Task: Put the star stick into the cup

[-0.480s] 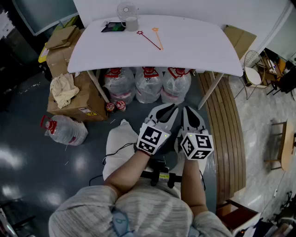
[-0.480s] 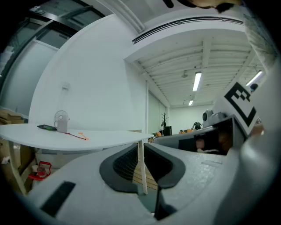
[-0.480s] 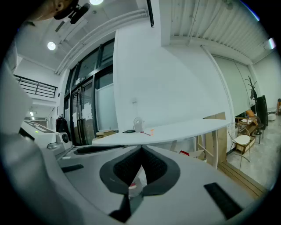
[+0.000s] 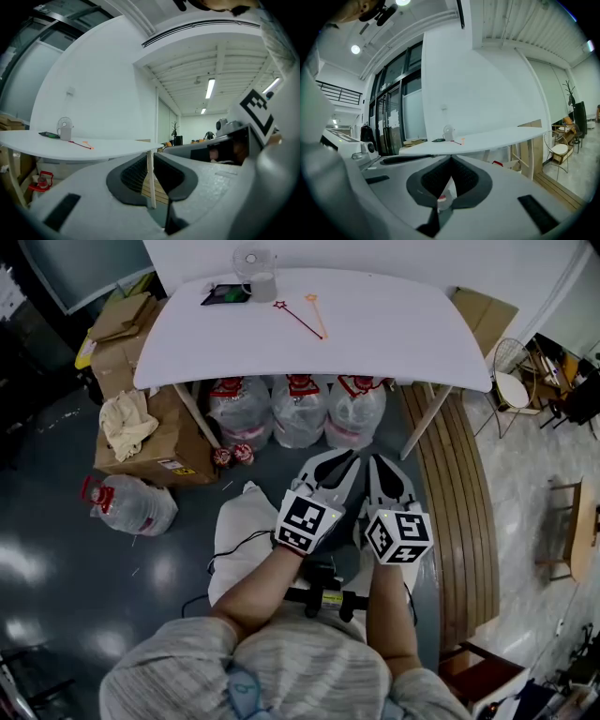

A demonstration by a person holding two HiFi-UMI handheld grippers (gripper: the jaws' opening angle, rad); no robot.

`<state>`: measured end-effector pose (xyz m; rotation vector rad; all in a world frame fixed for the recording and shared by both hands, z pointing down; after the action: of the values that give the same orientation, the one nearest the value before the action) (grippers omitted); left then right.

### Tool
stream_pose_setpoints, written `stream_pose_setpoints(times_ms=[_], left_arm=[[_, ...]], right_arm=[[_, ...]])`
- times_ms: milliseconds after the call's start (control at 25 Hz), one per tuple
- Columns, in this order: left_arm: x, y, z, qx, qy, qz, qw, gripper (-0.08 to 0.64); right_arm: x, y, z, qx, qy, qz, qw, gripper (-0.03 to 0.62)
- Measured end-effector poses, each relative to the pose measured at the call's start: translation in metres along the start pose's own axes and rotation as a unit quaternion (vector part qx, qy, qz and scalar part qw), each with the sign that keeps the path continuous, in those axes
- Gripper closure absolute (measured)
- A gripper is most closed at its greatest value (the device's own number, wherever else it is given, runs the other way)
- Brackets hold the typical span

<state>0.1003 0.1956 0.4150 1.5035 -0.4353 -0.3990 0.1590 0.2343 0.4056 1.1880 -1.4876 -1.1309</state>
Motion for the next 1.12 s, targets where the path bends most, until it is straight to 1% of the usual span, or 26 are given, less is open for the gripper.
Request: stream_pose_setpoints(times_ms=[200, 360, 640, 880, 1120], left_arm=[[0.001, -0.001, 0.002, -0.002, 0.0, -0.003, 1.0, 0.506], [0.007, -0.002, 0.008, -0.005, -0.004, -0.005, 1.0, 0.506], [0.025, -0.003, 0.029, -0.004, -0.022, -0.011, 0.9997, 0.506], [0.05, -0.009, 0.058, 0.009, -0.048, -0.018, 0.9987, 0.506], [0.081, -0.015, 0.095, 0.017, -0.071, -0.021, 0.9971, 0.506]], right_arm=[[0.003, -0.009, 0.006, 0.003, -0.019, -0.037, 0.999, 0.583], [0.013, -0.008, 0.008, -0.02, -0.026, -0.023, 0.999, 0.583], [0.039, -0.011, -0.003, -0.021, -0.034, -0.025, 0.999, 0.583], [0.081, -0.012, -0.023, -0.02, -0.047, -0.015, 0.999, 0.583], [0.133, -0.021, -0.038, -0.022, -0.077, -0.013, 0.997, 0.583]])
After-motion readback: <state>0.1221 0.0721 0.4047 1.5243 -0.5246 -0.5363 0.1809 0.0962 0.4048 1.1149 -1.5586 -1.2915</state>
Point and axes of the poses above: the fingertips, and each gripper's own axes: x forward along the fingers, z to its left, y out of its underside, the point moved 3 cm from there along -x, backward along the fingers, and after that the axes turned 13 degrees about -y, right-handed, at the moved point
